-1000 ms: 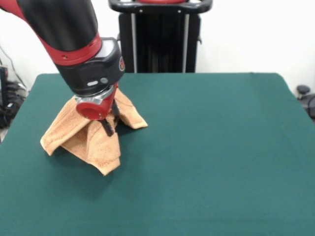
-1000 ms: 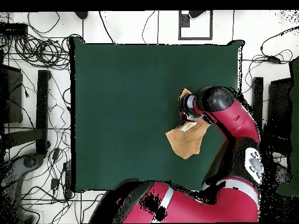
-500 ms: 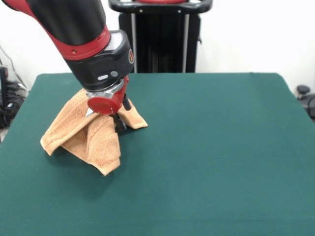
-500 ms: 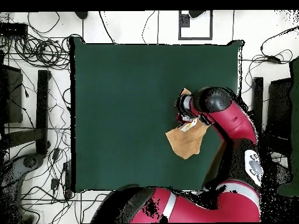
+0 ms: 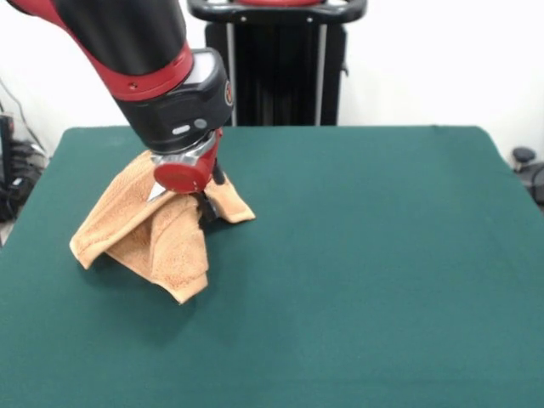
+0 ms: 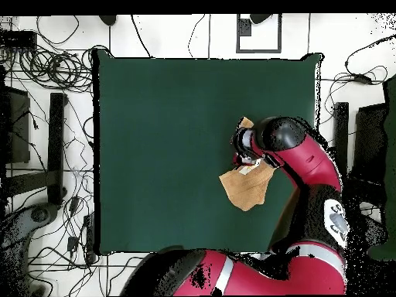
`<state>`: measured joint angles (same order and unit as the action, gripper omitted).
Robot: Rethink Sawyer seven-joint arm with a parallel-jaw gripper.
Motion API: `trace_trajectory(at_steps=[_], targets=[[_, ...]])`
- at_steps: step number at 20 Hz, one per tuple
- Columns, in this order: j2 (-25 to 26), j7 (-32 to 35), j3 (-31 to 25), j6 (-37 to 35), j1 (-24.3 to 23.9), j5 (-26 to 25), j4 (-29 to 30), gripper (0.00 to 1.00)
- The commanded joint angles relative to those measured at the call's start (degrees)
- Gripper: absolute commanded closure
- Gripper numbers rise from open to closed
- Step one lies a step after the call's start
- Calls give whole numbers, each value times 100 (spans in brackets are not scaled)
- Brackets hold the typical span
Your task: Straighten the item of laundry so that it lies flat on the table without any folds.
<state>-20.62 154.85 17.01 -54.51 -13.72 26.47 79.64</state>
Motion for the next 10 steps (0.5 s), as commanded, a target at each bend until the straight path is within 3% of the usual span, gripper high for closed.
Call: trace_trajectory(at_steps=[1, 5, 10], targets=[[-433, -48, 381, -1970, -7, -1154, -449, 0], [-679, -383, 623, -2534, -236, -1766, -771, 0], [-670, -360, 540, -1751, -531, -2080, -542, 0]])
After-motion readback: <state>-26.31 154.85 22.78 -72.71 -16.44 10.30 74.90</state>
